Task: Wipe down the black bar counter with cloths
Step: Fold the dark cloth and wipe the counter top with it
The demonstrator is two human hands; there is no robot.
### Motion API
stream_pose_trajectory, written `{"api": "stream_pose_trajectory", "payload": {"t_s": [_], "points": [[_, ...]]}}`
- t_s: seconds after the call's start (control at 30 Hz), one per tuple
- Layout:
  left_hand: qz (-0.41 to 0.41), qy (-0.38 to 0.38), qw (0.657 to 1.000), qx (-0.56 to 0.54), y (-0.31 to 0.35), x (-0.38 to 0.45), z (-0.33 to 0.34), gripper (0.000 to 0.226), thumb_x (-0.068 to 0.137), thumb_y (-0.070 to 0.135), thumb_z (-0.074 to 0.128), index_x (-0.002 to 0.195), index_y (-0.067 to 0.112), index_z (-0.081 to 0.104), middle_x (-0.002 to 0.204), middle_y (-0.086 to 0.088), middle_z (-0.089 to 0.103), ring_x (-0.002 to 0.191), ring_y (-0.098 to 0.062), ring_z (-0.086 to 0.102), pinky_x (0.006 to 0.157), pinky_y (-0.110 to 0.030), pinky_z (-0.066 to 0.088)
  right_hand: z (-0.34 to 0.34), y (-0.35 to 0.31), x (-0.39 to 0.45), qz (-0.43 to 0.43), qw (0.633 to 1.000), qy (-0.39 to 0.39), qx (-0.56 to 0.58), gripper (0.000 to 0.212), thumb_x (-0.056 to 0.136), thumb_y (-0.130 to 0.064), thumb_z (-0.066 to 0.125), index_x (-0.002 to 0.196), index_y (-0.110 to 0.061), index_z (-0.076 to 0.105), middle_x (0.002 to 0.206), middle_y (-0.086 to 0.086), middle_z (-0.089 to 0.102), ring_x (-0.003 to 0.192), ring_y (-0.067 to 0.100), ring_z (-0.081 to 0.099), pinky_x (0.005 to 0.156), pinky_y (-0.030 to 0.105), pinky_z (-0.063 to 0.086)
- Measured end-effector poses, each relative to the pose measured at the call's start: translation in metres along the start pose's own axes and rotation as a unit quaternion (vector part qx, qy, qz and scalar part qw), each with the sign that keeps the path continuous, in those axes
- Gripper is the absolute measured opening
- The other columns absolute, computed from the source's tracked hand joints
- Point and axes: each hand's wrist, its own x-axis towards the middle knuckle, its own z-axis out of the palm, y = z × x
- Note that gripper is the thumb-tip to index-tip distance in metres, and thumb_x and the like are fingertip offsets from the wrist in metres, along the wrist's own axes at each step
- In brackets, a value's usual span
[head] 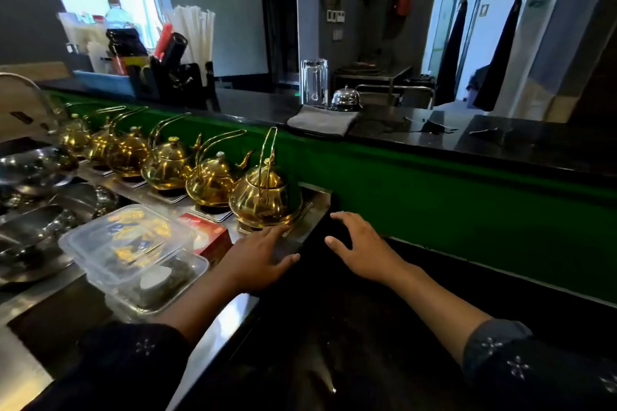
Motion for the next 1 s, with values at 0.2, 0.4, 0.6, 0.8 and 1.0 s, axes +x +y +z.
{"api": "stream_pose_trajectory", "payload": {"t_s": [0.2, 0.4, 0.6, 0.8, 1.0], "points": [[-0.093, -0.004, 0.993, -0.070, -0.020, -0.001, 0.034, 0.070, 0.092, 0.049, 0.050, 0.149, 0.017, 0.024, 0.149, -0.008, 0.037, 0.133, -0.023, 0.041, 0.107, -0.038, 0.039, 0.060, -0.014, 0.017, 0.045, 0.996, -0.053, 0.064, 0.060, 0.095, -0.046, 0.054, 0.148, -0.024, 0.035, 0.151, 0.001, 0.037, 0.140, 0.019, 0.035, 0.112, 0.035, 0.032], [-0.152, 0.062, 0.978, -0.132, -0.024, 0.003, 0.053, 0.069, 0.089, 0.048, 0.057, 0.144, 0.017, 0.030, 0.144, -0.007, 0.039, 0.130, -0.024, 0.040, 0.105, -0.040, 0.041, 0.103, -0.008, 0.033, 0.125, 0.979, -0.060, 0.147, 0.067, 0.094, -0.045, 0.058, 0.151, -0.026, 0.027, 0.152, 0.006, 0.038, 0.139, 0.024, 0.037, 0.109, 0.037, 0.036], [-0.213, 0.090, 0.951, -0.205, -0.030, 0.013, 0.048, 0.070, 0.077, 0.037, 0.076, 0.133, 0.017, 0.039, 0.128, -0.009, 0.054, 0.116, -0.024, 0.053, 0.095, -0.040, 0.049, 0.103, -0.003, 0.035, 0.151, 0.972, -0.008, 0.179, 0.048, 0.089, -0.037, 0.069, 0.130, -0.023, 0.049, 0.106, -0.004, 0.057, 0.103, 0.014, 0.056, 0.072, 0.021, 0.044], [-0.207, 0.052, 0.938, -0.275, -0.023, 0.018, 0.036, 0.047, 0.081, 0.024, 0.075, 0.122, 0.013, 0.056, 0.119, -0.006, 0.064, 0.099, -0.015, 0.061, 0.076, -0.024, 0.051, 0.081, 0.010, 0.020, 0.142, 0.970, -0.006, 0.195, 0.010, 0.092, -0.029, 0.065, 0.095, -0.019, 0.067, 0.089, 0.000, 0.068, 0.087, 0.015, 0.064, 0.077, 0.034, 0.051], [-0.136, 0.049, 0.949, -0.279, 0.033, 0.036, 0.031, 0.052, 0.084, 0.024, 0.073, 0.129, 0.009, 0.053, 0.121, -0.007, 0.062, 0.106, -0.018, 0.058, 0.083, -0.026, 0.047, 0.026, 0.035, -0.013, 0.131, 0.960, 0.066, 0.237, 0.011, 0.093, -0.022, 0.066, 0.082, -0.025, 0.065, 0.084, -0.002, 0.069, 0.085, 0.016, 0.066, 0.080, 0.038, 0.053]]}}
